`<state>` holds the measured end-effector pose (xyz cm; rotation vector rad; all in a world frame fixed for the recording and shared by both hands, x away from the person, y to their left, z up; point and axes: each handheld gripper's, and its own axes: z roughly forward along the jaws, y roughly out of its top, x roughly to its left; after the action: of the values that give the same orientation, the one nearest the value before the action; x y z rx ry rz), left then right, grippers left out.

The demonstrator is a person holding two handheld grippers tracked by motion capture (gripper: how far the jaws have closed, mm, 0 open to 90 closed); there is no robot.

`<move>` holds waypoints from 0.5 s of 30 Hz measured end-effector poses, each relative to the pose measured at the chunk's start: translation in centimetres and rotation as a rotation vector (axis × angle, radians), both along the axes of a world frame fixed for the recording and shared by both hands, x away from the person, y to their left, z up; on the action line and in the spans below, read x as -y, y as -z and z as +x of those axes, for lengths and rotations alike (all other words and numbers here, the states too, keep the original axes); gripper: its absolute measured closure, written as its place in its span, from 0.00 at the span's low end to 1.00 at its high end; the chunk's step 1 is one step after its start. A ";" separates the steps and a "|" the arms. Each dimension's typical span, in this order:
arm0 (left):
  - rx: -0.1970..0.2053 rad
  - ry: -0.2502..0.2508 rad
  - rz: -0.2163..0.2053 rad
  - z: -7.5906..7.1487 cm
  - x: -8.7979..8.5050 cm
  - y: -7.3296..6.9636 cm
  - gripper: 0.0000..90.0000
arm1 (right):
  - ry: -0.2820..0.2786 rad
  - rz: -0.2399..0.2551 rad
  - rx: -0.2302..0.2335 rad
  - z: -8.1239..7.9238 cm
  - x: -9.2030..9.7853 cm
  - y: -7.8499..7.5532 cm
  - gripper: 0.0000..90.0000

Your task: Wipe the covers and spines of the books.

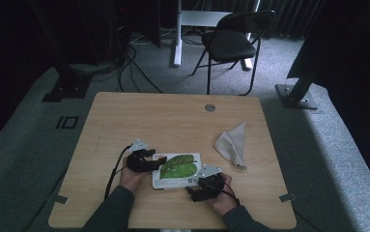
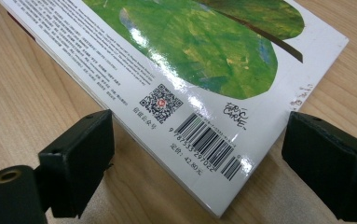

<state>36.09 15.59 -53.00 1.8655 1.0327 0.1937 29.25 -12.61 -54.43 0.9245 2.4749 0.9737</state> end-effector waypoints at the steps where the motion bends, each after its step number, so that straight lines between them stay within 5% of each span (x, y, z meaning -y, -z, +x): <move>1: 0.000 0.000 0.000 0.0 0.0 0.0 0.33 | 0.000 0.000 0.000 0.0 0.0 0.0 0.10; 15: 0.060 0.021 -0.097 -0.6 0.2 -2.3 0.35 | -0.009 -0.064 0.079 -0.5 -0.7 -0.1 0.10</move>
<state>35.48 15.35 -50.68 1.7718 0.9644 0.1827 28.75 -11.96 -54.30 0.8398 2.4313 0.9107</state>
